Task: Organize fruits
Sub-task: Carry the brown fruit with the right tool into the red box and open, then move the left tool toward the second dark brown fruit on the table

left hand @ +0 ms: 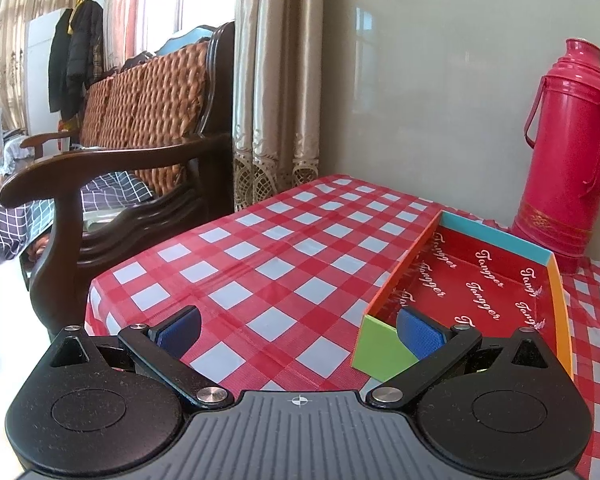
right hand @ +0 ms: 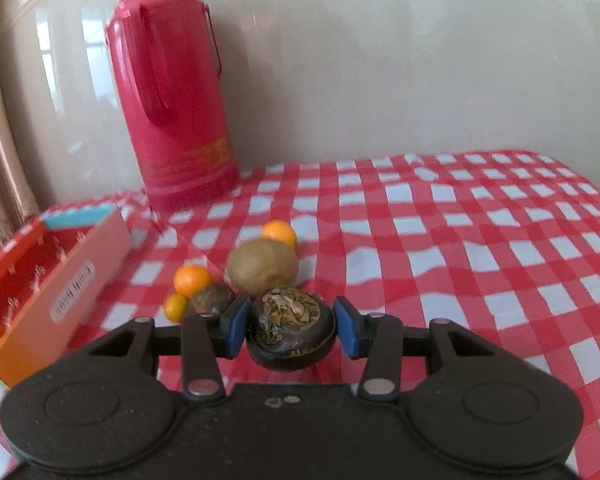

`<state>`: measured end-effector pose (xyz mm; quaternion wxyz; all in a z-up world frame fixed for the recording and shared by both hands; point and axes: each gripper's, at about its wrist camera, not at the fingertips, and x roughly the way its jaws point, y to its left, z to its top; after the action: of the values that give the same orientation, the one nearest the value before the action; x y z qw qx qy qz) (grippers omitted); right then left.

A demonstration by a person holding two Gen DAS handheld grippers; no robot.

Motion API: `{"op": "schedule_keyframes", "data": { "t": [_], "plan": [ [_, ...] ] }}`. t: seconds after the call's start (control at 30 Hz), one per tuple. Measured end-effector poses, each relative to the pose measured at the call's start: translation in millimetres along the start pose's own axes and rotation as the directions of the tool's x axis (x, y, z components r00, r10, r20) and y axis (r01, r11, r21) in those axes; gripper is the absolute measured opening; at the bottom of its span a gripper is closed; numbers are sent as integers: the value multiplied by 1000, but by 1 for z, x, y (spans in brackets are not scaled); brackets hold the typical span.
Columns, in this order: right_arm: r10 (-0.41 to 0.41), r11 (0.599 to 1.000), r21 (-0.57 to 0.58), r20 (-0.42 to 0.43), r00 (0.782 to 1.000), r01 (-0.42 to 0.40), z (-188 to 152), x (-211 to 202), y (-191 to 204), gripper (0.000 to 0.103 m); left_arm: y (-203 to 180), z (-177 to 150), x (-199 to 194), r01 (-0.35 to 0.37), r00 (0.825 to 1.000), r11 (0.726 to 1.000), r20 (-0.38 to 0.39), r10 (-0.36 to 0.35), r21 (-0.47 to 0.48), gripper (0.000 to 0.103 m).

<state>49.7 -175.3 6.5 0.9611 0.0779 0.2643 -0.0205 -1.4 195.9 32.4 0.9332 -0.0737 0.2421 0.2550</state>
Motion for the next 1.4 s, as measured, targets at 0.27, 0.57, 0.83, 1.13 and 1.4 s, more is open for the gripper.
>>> {"op": "schedule_keyframes", "data": {
  "t": [0.27, 0.57, 0.83, 1.13, 1.4],
  "plan": [
    [169, 985, -42, 31, 985, -167, 2, -5, 51, 37, 12, 0, 5, -21, 1000, 999, -18, 20, -29, 103],
    [372, 918, -158, 26, 928, -364, -3, -5, 128, 37, 34, -2, 7, -47, 998, 997, -32, 45, -63, 103],
    [418, 883, -226, -15, 908, -411, -12, 1, 165, 37, 50, -2, 10, -73, 997, 994, -38, 71, -77, 103],
    [419, 888, -210, 7, 908, -409, -15, 2, 163, 61, 58, -2, 12, -78, 996, 992, -51, 73, -102, 103],
    [396, 912, -134, 49, 917, -387, -7, -2, 135, 75, 42, -3, 10, -52, 998, 995, -50, 48, -82, 103]
  ]
}}
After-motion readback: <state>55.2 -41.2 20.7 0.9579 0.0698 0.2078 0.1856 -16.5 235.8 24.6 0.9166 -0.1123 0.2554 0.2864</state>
